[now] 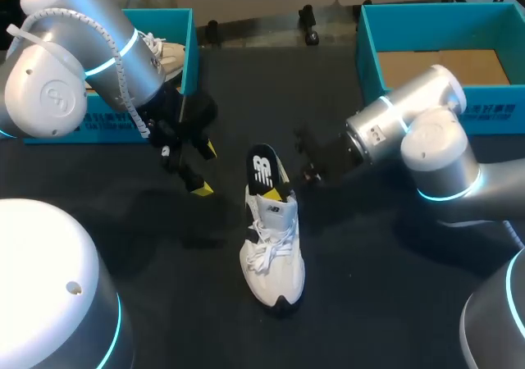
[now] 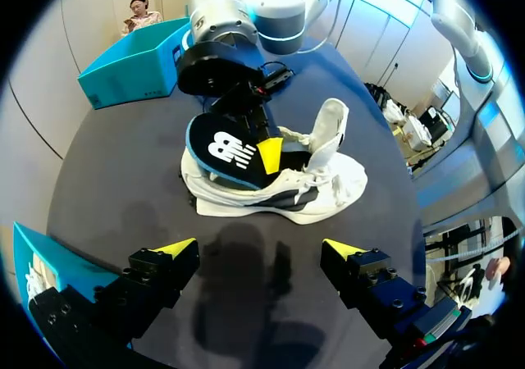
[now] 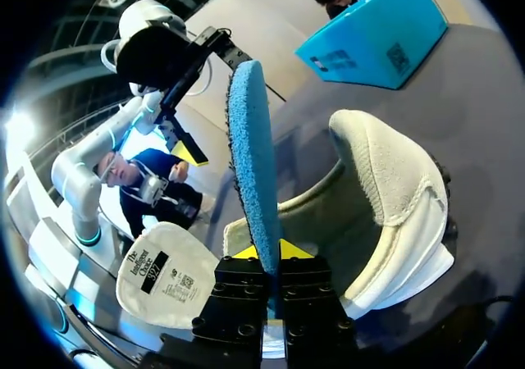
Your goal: Take the shoe out of the shoebox, open the shoe tongue, remove and reinsert the insole, then place the shoe into the shoebox
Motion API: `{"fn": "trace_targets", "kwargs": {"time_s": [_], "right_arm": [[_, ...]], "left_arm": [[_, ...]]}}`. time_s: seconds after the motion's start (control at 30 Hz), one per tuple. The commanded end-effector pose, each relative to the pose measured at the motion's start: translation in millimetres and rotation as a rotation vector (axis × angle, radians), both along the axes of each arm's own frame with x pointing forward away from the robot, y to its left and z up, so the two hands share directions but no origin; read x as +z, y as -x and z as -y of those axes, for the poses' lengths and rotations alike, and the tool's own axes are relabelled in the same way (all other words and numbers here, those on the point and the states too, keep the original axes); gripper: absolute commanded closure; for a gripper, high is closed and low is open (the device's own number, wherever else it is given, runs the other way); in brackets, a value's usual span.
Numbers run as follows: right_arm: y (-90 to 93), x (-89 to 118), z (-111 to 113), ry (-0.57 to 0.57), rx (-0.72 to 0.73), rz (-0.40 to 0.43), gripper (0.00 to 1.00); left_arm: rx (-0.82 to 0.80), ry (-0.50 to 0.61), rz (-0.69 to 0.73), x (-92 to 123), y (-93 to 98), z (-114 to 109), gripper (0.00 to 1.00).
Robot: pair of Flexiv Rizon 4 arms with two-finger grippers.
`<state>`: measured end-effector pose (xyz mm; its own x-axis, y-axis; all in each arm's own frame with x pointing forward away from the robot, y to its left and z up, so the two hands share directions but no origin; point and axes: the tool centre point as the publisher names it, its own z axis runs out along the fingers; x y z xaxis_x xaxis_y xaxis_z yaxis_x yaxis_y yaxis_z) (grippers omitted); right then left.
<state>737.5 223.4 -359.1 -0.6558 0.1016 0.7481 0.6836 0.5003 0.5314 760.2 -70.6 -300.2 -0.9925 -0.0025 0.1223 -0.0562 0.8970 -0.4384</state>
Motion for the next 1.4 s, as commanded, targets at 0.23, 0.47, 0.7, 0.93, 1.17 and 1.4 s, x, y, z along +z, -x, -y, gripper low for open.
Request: {"fn": "trace_targets", "kwargs": {"time_s": [0.23,0.47,0.7,0.93,1.17,1.4], "right_arm": [[-6.9,16.6,3.5,0.039,-0.006,0.047,0.75],[-21.0,23.6,4.7,0.051,0.013,0.064,0.73],[-28.5,16.1,4.5,0.041,0.036,0.041,1.0],[-16.4,8.9,3.3,0.037,0.033,-0.02,1.0],[0.9,2.6,0.4,0.033,0.02,-0.079,1.0],[8.7,-3.7,-0.8,0.058,0.013,-0.122,1.0]], "left_arm": [[0.001,-0.003,0.001,0.3,0.6,0.3,0.0],[0.001,-0.003,0.001,0.3,0.6,0.3,0.0],[0.001,-0.003,0.001,0.3,0.6,0.3,0.0],[0.001,-0.003,0.001,0.3,0.6,0.3,0.0],[0.001,-0.003,0.001,0.3,0.6,0.3,0.0],[0.001,-0.003,0.001,0.3,0.6,0.3,0.0]]}}
